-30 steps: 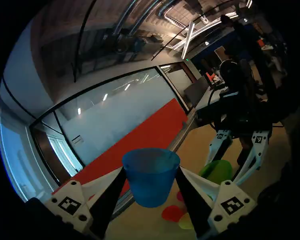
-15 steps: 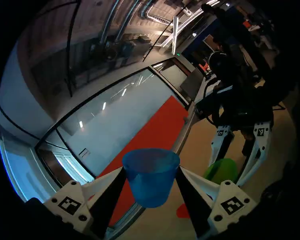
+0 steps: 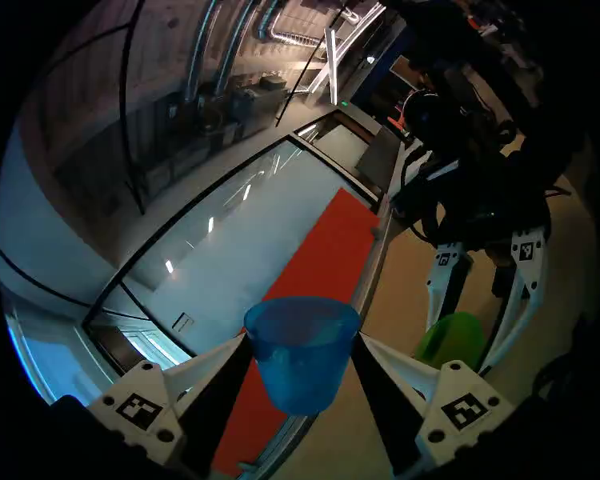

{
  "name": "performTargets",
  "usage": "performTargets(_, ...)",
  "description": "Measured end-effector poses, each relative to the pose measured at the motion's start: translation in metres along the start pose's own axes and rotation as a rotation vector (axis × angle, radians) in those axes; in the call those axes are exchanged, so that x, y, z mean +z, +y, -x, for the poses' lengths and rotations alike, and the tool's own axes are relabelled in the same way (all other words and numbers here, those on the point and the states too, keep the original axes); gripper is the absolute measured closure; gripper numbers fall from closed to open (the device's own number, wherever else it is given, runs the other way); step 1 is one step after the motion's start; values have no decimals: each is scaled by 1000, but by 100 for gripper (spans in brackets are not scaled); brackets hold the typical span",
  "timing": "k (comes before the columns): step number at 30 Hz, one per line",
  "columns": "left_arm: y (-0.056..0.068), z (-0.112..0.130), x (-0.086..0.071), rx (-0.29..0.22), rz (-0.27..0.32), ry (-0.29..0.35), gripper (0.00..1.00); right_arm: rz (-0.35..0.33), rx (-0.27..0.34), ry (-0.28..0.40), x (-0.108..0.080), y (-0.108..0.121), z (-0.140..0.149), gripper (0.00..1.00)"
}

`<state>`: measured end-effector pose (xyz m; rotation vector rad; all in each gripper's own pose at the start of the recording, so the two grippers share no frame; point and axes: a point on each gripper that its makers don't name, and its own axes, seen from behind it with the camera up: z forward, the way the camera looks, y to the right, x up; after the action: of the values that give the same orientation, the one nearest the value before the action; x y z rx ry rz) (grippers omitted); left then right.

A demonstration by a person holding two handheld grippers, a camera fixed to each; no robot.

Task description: Pour water

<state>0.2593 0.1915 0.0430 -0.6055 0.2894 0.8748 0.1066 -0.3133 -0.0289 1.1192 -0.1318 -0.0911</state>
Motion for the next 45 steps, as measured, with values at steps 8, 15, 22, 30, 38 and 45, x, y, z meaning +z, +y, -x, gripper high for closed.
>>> performTargets(8,-3,-2,2,50,-10,-3,15,4,3,5,1,3,-1,11)
performTargets(15,-3,-4,3,85,-13,-1,15,6,2,7,1,3,-2,11)
performTargets(22,-4,-6,3,120,-16,0,15,9,4,10,1,5,-3,11)
performTargets(30,-4,-9,4,163,-23,-5,15,12,6,14,1,6,-5,12)
performTargets(38,-4,-13,4,197,-25,0,15,12,4,15,0,7,-6,11)
performTargets(45,-1,-14,4,236,-29,2,15,15,5,18,-1,8,-6,12)
